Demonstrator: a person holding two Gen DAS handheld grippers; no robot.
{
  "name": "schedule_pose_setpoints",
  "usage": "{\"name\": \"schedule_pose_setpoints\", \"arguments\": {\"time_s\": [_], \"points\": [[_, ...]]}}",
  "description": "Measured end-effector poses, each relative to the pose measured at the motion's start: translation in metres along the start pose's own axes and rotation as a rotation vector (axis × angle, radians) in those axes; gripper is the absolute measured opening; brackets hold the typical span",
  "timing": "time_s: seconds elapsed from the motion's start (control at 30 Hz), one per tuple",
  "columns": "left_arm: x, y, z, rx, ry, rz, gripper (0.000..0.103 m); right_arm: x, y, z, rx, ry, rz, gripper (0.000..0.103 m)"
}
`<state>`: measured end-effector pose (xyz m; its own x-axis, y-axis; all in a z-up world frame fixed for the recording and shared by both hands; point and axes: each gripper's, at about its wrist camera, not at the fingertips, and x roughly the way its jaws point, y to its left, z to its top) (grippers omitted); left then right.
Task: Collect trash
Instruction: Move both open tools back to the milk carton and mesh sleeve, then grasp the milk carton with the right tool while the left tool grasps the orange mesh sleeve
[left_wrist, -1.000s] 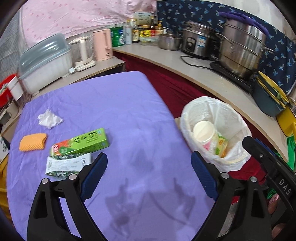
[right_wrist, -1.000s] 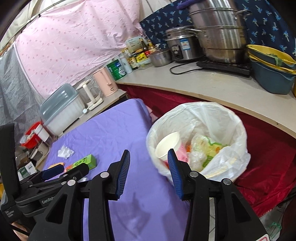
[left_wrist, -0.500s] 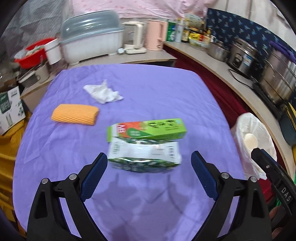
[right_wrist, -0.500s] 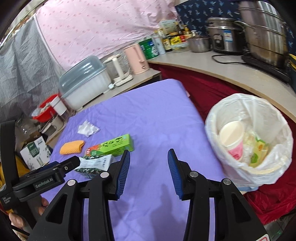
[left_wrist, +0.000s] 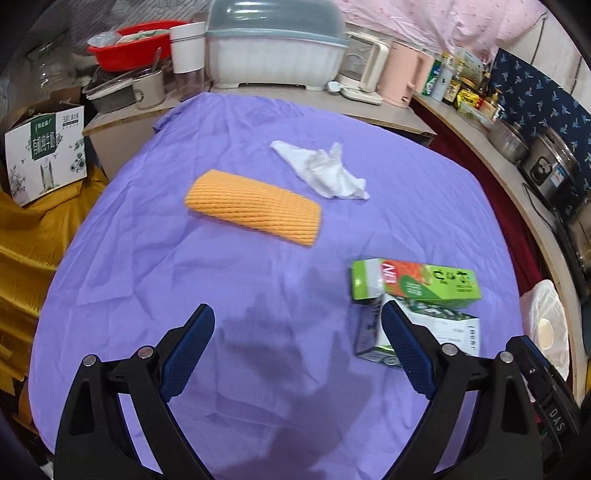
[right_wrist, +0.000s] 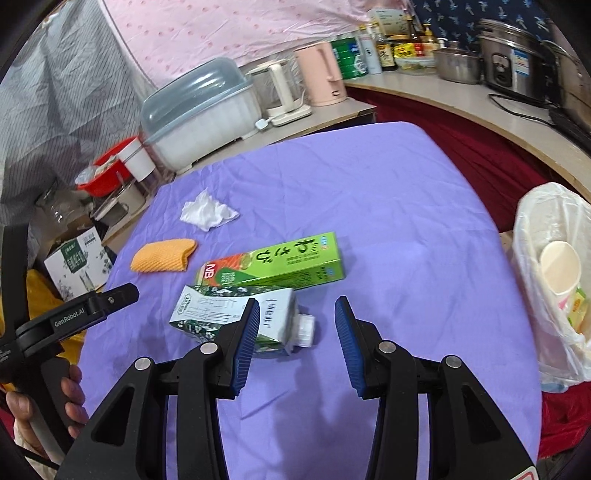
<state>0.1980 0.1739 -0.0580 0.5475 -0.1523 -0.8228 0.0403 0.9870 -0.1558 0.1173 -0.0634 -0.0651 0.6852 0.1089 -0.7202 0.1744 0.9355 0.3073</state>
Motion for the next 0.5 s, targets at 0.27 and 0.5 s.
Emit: {"name": "schedule_pose_setpoints", "arguments": {"time_s": [0.27,0.5], "points": [[0.023,0.034,0.014,-0.085,0.039,0.032,0.087,0.038,0.031,0.017,-0.063,0.045,0.051,0.042],[0.057,0.051,0.053,-0.184,0.076,0.027,0.090,0.066,0.042,0.021,-0.142,0.122,0.072,0.049]]}}
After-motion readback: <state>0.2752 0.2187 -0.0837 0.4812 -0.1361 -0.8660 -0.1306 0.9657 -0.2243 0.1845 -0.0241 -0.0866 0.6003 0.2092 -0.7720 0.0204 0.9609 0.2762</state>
